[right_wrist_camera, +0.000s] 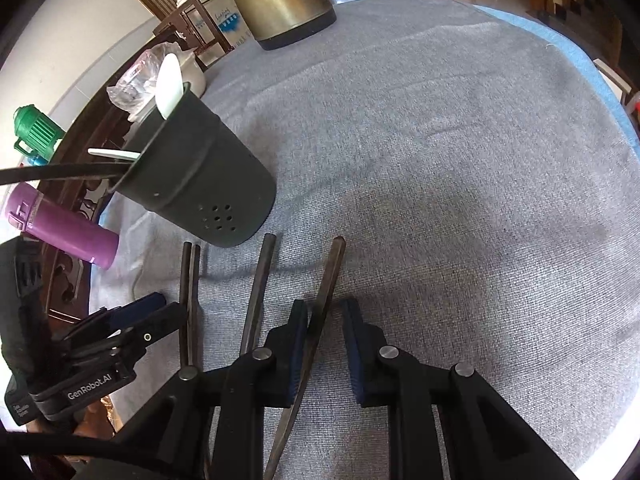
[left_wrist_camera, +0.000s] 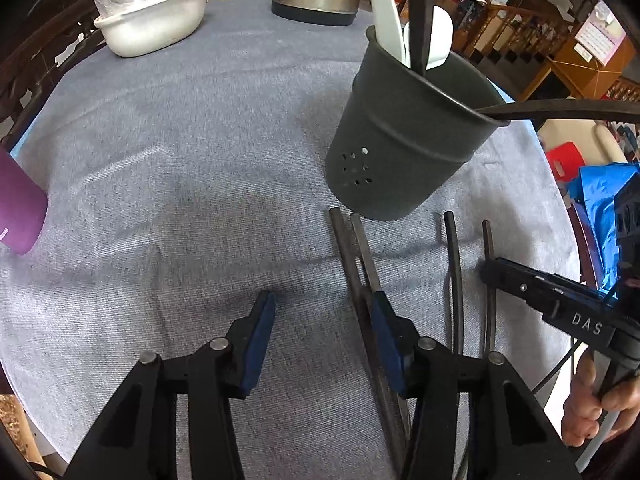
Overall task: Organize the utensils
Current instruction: 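Close the left tool on a dark chopstick while the right tool grasps another chopstick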
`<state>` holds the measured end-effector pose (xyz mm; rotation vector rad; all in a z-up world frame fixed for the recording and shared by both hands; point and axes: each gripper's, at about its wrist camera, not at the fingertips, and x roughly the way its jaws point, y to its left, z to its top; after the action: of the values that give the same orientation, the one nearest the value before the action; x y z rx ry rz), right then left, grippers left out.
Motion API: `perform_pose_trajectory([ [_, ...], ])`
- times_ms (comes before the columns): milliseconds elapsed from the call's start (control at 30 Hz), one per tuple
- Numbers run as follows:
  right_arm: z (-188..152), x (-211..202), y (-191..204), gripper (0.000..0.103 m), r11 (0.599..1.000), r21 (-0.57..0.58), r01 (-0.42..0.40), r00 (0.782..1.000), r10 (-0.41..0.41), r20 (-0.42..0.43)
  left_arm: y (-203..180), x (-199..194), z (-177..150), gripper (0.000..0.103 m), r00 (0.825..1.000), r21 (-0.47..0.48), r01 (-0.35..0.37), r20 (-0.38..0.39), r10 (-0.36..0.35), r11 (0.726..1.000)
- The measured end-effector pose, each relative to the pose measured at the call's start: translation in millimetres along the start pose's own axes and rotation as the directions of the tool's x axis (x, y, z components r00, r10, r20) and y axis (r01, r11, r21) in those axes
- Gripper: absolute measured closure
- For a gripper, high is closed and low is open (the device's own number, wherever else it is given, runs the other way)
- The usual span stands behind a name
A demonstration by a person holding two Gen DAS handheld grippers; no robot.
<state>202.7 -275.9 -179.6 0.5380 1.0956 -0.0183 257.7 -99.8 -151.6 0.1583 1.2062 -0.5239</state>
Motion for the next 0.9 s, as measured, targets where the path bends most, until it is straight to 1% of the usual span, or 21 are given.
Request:
perform_pose_trajectory([
  [33, 0.3, -0.5, -0.9, 0.082, 1.000, 0.001, -0.001, 1.000, 0.001, -0.001, 1.3, -0.7, -0.8, 0.055, 1.000, 0.002, 0.016, 0.005, -0.016, 1.000],
  [233, 1.8, -2.2, -4.6, 0.082, 1.000, -0.001, 0.000, 1.000, 0.000, 0.002, 12.1, -6.3, -1.9, 0.056, 1.000, -0.008, 0.004, -0.009, -0.004, 1.000],
  [367, 3.4, -1.8, -5.0, 0.082, 1.000, 0.003, -0.005, 1.000, 0.005, -0.002, 14.0, -10.0, 1.2, 0.056, 1.000, -0.016, 0.011, -0.011, -0.011, 1.000],
  [500, 11.9, 0.8, -3.6, 0.083, 1.000, 0.019, 0.008, 0.999, -0.008, -0.041, 12.0, -11.3, 12.8, 0.056, 1.000, -0.015, 0.005, -0.007, -0.005, 1.000],
  [633, 22.9, 5.1, 1.9, 0.083, 0.999, 0.011, 0.042, 0.996, -0.041, -0.075, 6.3, -4.6, 19.0, 0.058, 0.999, -0.005, -0.011, -0.036, 0.011, 1.000],
  [667, 24.1, 5.8, 4.7, 0.083, 0.998, 0.001, 0.056, 0.995, -0.055, -0.079, 6.5, -4.0, 19.8, 0.063, 0.999, -0.005, -0.015, -0.039, 0.014, 1.000],
  [700, 24.4, 6.8, 8.0, 0.083, 0.997, -0.017, 0.070, 0.994, -0.071, -0.080, 6.5, -3.0, 21.4, 0.070, 0.999, -0.009, -0.019, -0.039, 0.019, 1.000],
  [733, 24.6, 7.3, 10.9, 0.086, 0.996, -0.032, 0.086, 0.993, -0.089, -0.077, 8.5, -2.6, 23.0, 0.074, 0.999, -0.017, -0.011, -0.040, 0.010, 1.000],
  [767, 24.7, 7.7, 13.3, 0.091, 0.993, -0.046, 0.106, 0.991, -0.109, -0.073, 10.4, -1.5, 24.5, 0.085, 0.999, -0.026, 0.014, -0.044, -0.015, 1.000],
  [800, 23.5, 7.3, 16.0, 0.091, 0.993, -0.050, 0.107, 0.992, -0.110, -0.069, 13.9, -1.2, 27.0, 0.091, 0.997, -0.039, 0.050, -0.051, -0.052, 0.998],
  [833, 23.1, 6.9, 16.5, 0.091, 0.993, -0.051, 0.106, 0.992, -0.109, -0.065, 14.0, -0.4, 28.5, 0.091, 0.997, -0.043, 0.057, -0.052, -0.059, 0.997],
  [900, 21.2, 4.9, 15.0, 0.093, 0.994, -0.040, 0.099, 0.993, -0.101, -0.058, 12.4, 0.9, 32.4, 0.094, 0.998, -0.019, 0.046, -0.043, -0.046, 0.999],
])
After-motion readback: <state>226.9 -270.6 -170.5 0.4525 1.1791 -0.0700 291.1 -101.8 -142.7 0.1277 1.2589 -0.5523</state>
